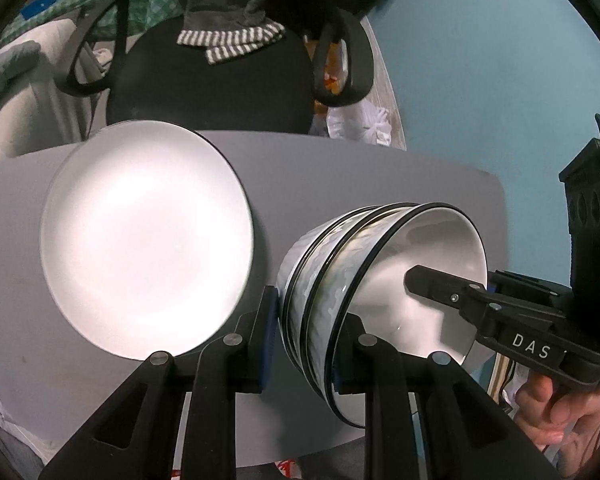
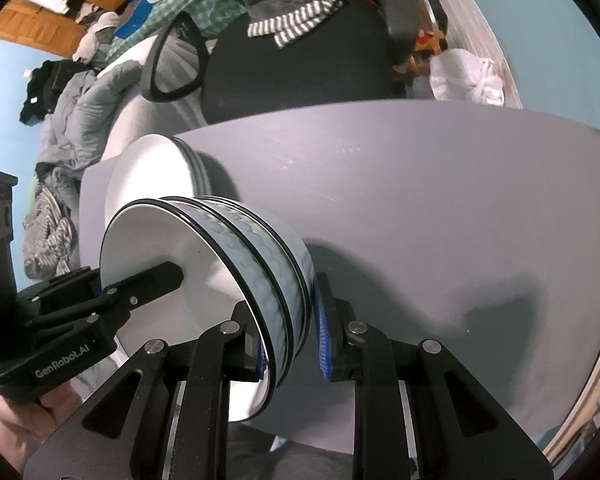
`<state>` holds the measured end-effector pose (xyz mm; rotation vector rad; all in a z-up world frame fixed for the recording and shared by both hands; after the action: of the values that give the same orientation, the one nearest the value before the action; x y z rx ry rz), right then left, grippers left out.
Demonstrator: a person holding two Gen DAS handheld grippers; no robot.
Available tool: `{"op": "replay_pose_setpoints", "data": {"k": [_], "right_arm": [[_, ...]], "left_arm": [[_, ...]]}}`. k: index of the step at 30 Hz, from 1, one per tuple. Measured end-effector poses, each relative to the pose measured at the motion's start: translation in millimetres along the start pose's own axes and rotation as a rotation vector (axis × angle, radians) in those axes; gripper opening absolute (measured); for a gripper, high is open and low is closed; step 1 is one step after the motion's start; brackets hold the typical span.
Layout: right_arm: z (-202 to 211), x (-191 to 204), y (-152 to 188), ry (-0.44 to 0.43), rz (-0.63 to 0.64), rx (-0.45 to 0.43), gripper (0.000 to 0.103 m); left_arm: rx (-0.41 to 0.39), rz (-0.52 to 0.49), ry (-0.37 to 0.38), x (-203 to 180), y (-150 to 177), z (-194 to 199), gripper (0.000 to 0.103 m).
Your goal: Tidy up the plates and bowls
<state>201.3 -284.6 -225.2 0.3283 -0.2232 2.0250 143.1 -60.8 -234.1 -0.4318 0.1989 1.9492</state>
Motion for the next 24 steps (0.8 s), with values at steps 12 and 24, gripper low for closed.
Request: {"op": "replay_pose_setpoints", "data": {"k": [12,24], "right_arm": [[-7,58,-19,-0.002,0.084,-0.019,0.020],[-43,116,-43,-0.006,0.159,0.022,0.020]], "left_arm": [[-0.059,0.070,-0.023,49,-6,35,0.021],[-0.068,0.158,-0.050,116,-21,43,0.021]]}}
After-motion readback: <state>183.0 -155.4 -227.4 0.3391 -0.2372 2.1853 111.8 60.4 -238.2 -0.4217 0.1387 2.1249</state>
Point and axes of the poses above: each gripper's, at about its wrist camera, not at the fingertips, and z roughly against the way its jaws point, x to its left, y to its underside, the point moved 1 cm from there along -z, roughly the way its jaws point, and after that the axes turned 4 degrees about y, right-handed, at the moved point
